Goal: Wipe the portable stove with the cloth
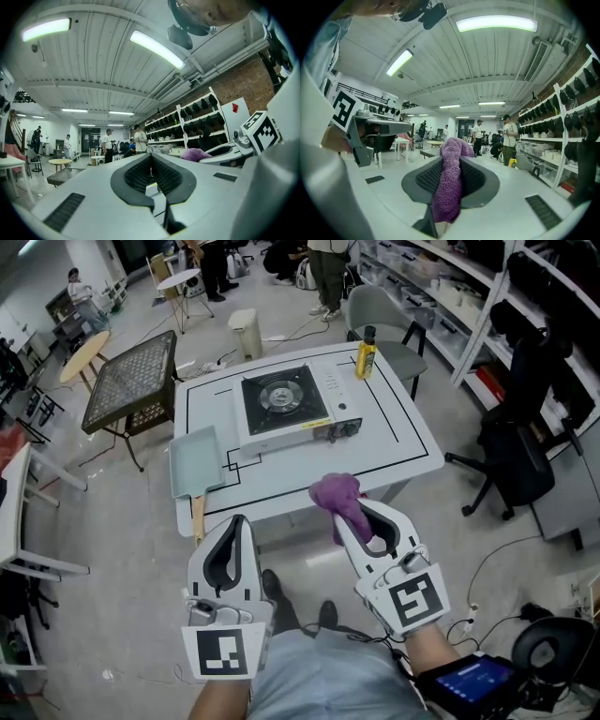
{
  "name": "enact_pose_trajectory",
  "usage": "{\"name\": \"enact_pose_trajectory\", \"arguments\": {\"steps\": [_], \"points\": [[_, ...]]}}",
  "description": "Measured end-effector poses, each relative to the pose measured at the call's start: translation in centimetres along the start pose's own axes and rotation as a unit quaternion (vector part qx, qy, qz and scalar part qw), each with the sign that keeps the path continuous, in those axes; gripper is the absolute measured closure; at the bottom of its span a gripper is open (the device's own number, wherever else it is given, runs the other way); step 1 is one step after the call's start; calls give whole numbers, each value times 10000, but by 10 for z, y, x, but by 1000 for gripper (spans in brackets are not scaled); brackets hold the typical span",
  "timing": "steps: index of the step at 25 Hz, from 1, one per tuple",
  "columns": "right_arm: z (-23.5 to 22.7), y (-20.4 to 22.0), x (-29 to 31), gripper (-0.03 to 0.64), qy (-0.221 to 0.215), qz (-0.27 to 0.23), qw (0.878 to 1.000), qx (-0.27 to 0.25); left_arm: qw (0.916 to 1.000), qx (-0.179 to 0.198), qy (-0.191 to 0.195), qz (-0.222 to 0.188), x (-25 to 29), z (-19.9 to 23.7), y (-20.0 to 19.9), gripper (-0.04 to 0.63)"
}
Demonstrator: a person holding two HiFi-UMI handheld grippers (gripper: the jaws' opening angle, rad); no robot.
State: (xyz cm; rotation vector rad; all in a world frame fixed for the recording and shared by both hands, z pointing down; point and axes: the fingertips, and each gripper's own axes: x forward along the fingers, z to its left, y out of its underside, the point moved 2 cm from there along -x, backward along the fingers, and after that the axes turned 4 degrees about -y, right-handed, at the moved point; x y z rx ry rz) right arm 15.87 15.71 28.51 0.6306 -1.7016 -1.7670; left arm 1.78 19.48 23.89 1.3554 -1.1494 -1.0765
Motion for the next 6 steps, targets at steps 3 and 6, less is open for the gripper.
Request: {"name": "enact_pose_trajectory", "arguments": {"steps": [3, 6], "points": [[6, 2, 0, 505, 11, -11, 10000, -7, 10000, 10, 33, 9, -4, 3, 3, 575], [10, 4, 1, 505, 17, 9, 10000, -7, 10000, 5, 50, 37, -8, 5, 6, 576]]}}
